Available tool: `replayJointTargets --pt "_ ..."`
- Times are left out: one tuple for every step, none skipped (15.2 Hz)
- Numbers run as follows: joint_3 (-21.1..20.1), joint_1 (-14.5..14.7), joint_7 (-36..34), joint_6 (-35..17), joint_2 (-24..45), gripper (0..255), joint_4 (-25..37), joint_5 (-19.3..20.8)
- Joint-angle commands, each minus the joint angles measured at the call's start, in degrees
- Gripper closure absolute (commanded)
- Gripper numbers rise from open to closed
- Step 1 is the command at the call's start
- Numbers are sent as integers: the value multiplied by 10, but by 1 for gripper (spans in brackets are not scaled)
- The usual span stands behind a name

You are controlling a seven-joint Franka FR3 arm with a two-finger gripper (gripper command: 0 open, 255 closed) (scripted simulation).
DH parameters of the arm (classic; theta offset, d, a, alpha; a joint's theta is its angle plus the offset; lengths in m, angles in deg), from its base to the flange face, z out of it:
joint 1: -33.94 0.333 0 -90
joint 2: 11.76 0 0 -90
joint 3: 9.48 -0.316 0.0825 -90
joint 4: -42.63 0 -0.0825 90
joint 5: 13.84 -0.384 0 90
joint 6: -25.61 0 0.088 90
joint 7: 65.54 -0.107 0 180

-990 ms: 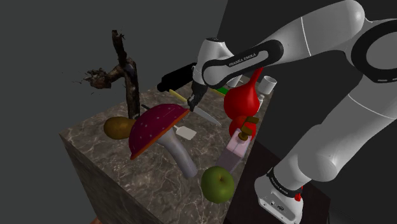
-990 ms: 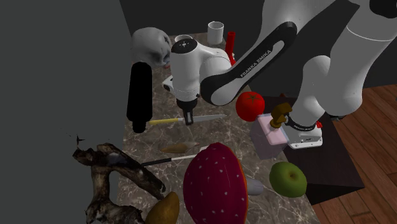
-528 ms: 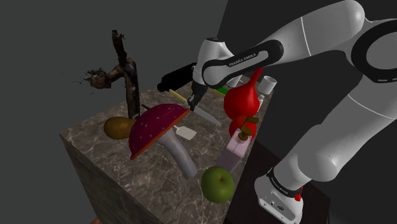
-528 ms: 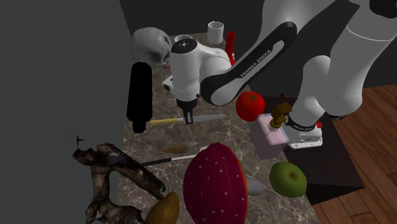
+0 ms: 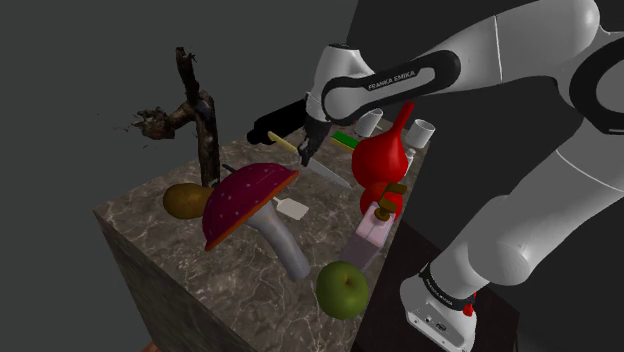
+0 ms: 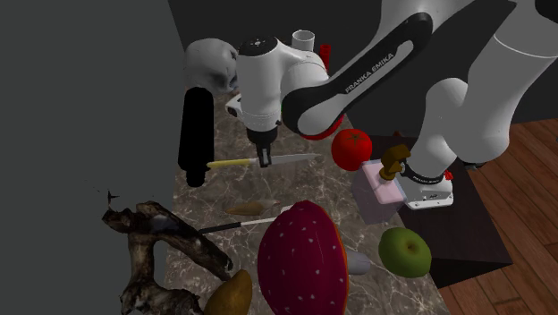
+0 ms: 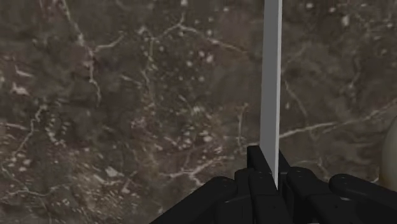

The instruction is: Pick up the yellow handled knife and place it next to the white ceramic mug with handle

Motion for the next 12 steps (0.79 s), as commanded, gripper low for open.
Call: replayJointTargets --pt "0 0 0 18 -9 255 9 -1" --pt "0 0 0 25 -13 255 12 -2" --pt "0 0 1 33 -17 255 16 -2" --pt "0 0 1 41 -21 255 20 -3" --pt "0 0 1 49 -25 255 24 -3" --pt "0 0 2 56 -28 255 28 -3" --pt "0 0 2 64 -32 255 32 -4" --pt "0 0 2 72 -35 255 36 -4" --pt "0 0 2 80 -39 255 41 -4" --pt "1 0 3 88 -42 255 45 -5" --pt "1 0 3 95 -45 255 50 -5" --pt "1 0 3 103 -48 255 55 -5"
